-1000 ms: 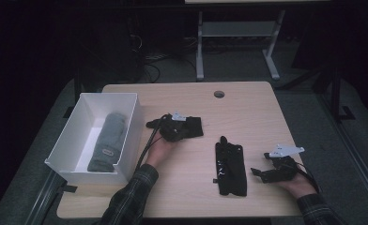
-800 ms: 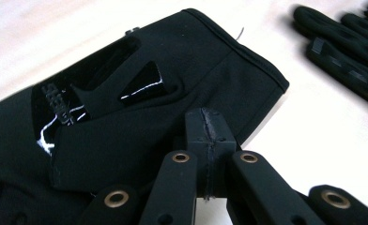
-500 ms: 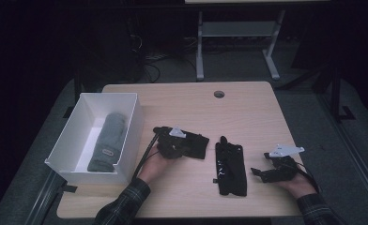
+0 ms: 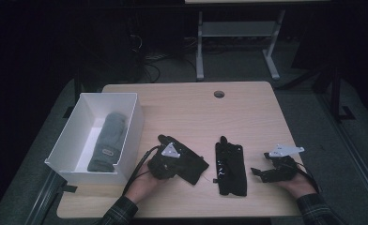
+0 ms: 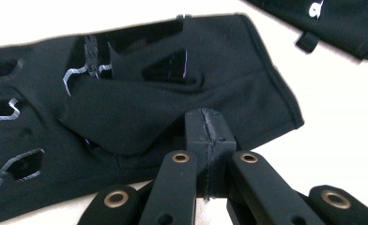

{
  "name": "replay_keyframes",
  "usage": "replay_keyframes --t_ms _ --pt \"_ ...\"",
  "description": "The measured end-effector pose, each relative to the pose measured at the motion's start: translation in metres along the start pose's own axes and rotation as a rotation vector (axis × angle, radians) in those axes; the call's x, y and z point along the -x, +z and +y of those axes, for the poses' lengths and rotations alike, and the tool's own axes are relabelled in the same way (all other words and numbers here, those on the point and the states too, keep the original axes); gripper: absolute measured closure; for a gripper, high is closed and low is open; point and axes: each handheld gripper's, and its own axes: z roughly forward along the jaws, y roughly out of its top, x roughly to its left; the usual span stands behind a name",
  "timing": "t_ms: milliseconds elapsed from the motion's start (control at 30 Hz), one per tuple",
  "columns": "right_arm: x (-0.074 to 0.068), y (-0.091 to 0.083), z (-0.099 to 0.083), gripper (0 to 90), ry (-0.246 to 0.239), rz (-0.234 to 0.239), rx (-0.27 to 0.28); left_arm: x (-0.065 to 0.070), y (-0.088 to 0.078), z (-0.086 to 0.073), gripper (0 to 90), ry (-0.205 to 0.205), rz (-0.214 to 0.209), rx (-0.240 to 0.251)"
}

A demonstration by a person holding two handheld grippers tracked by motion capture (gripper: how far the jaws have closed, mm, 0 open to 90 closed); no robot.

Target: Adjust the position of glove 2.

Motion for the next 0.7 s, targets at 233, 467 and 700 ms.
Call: replay_keyframes --t_ms 233,467,700 --pt "0.0 0.0 0.0 14.4 0.005 -0.001 0.003 -0.024 0.001 0.028 89.5 -0.019 0.106 0.034" --pt "0.0 0.0 0.0 14.5 0.006 -0.002 0.003 -0.046 0.022 0.038 89.6 -0.049 0.136 0.02" --pt "0.0 0.0 0.0 14.5 0.005 -0.001 0.003 -0.05 0.038 0.037 89.6 -0.045 0.105 -0.018"
